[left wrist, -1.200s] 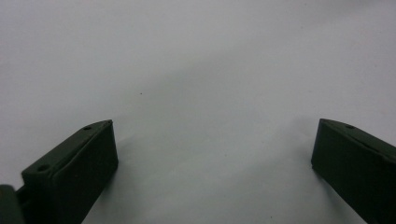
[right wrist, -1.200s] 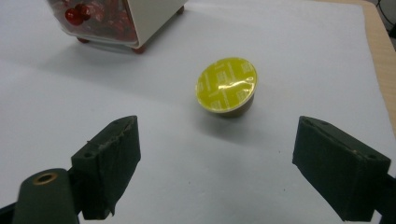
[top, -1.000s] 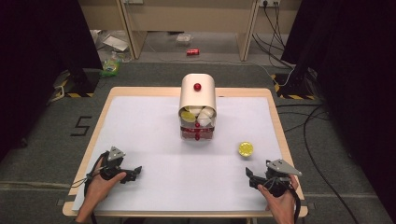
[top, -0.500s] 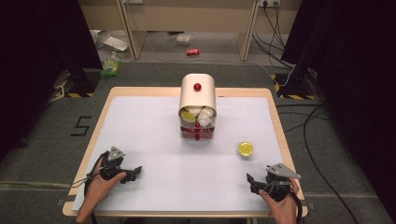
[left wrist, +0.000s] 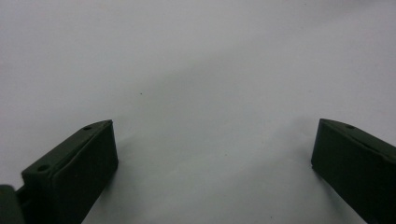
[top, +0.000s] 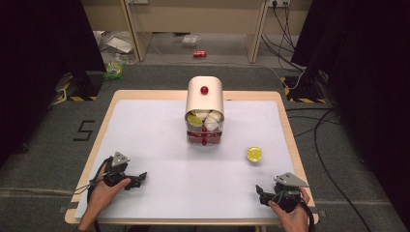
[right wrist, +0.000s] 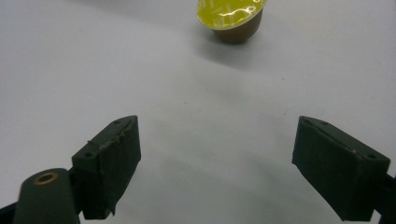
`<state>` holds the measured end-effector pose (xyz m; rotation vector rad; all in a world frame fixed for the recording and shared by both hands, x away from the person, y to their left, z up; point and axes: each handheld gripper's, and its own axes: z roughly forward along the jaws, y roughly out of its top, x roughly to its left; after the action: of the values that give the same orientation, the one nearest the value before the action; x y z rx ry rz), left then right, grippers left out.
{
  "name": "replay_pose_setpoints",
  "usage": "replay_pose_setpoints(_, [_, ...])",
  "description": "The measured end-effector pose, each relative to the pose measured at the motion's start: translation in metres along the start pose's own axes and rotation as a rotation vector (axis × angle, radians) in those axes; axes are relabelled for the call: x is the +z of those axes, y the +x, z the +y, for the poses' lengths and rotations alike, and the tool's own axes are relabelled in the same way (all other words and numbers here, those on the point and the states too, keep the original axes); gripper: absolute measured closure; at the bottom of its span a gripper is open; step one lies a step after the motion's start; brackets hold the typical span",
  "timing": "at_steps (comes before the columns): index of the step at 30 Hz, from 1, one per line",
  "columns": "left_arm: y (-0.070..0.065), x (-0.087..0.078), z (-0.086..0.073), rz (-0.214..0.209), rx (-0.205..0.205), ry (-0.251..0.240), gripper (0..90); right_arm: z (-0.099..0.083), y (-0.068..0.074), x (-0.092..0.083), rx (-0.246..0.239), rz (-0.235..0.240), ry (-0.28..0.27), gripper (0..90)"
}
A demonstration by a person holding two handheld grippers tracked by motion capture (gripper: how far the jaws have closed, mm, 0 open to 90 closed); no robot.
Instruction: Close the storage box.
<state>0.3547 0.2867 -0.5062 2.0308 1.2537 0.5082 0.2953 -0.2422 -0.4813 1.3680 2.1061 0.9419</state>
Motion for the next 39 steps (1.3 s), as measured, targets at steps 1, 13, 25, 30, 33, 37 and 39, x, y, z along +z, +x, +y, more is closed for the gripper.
replay_pose_setpoints(1, [0.000, 0.000, 0.000, 0.000, 0.000, 0.000, 0.0, -0.001, 0.000, 0.000, 0.002, 0.000, 0.006, 15.7])
replay_pose_setpoints(13, [0.000, 0.000, 0.000, 0.000, 0.000, 0.000, 0.0, -0.007, 0.000, 0.002, 0.003, 0.006, 0.067, 15.8])
replay_pose_setpoints(25, [0.000, 0.000, 0.000, 0.000, 0.000, 0.000, 0.0, -0.011, 0.000, 0.001, -0.003, 0.011, 0.089, 15.6])
replay_pose_setpoints(30, [0.000, 0.000, 0.000, 0.001, 0.000, 0.000, 0.0, -0.013, -0.001, 0.001, -0.009, 0.013, 0.080, 15.5])
replay_pose_setpoints(33, [0.000, 0.000, 0.000, 0.001, 0.001, 0.000, 0.0, -0.014, 0.000, 0.001, -0.004, 0.014, 0.077, 15.5])
replay_pose_setpoints(37, [0.000, 0.000, 0.000, 0.001, 0.000, 0.000, 0.0, -0.014, -0.001, 0.001, -0.008, 0.012, 0.072, 15.5])
replay_pose_setpoints(39, [0.000, 0.000, 0.000, 0.001, 0.000, 0.000, 0.0, -0.014, -0.001, 0.001, -0.008, 0.013, 0.070, 15.5])
